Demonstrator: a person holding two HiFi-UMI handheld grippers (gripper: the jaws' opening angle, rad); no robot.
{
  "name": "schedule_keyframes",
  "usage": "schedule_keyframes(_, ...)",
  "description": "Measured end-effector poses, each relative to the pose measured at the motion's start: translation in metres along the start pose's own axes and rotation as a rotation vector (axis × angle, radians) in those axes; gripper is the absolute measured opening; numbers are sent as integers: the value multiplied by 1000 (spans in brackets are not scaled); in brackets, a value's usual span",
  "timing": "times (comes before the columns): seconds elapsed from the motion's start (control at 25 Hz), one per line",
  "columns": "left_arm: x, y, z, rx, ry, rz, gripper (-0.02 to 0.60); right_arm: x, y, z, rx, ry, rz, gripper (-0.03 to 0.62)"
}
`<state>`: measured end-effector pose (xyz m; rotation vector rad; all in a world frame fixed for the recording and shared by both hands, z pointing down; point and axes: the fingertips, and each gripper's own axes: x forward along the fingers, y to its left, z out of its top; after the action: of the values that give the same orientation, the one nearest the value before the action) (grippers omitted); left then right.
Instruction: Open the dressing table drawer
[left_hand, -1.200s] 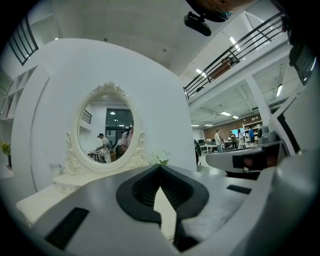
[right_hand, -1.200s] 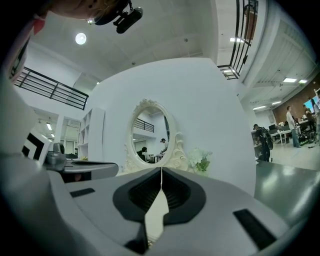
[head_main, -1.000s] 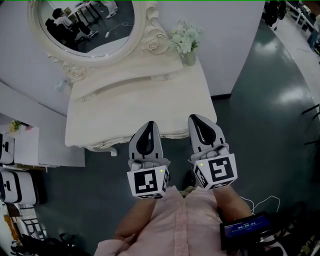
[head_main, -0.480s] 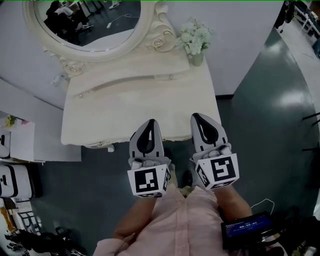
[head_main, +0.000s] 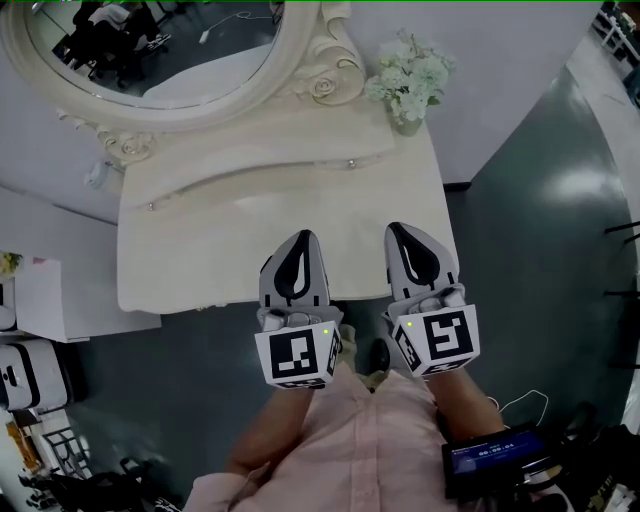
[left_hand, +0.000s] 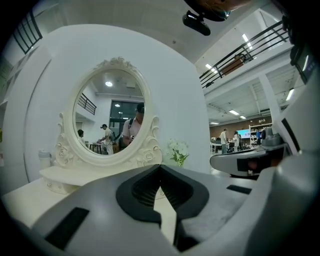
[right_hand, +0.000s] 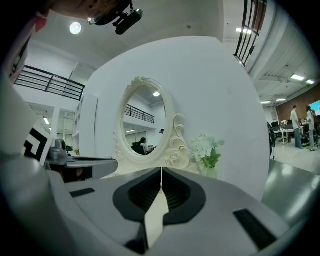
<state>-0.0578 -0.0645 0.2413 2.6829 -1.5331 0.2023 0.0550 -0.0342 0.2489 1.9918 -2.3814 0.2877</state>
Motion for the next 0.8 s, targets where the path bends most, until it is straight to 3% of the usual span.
schedule_keyframes(0.36, 53, 47, 17, -1, -31, -32, 21, 62, -3, 22, -31, -24, -47, 18)
schedule_keyframes(0.8, 86, 80, 48, 3, -110, -103, 21, 93, 4, 54, -67, -89, -138, 18)
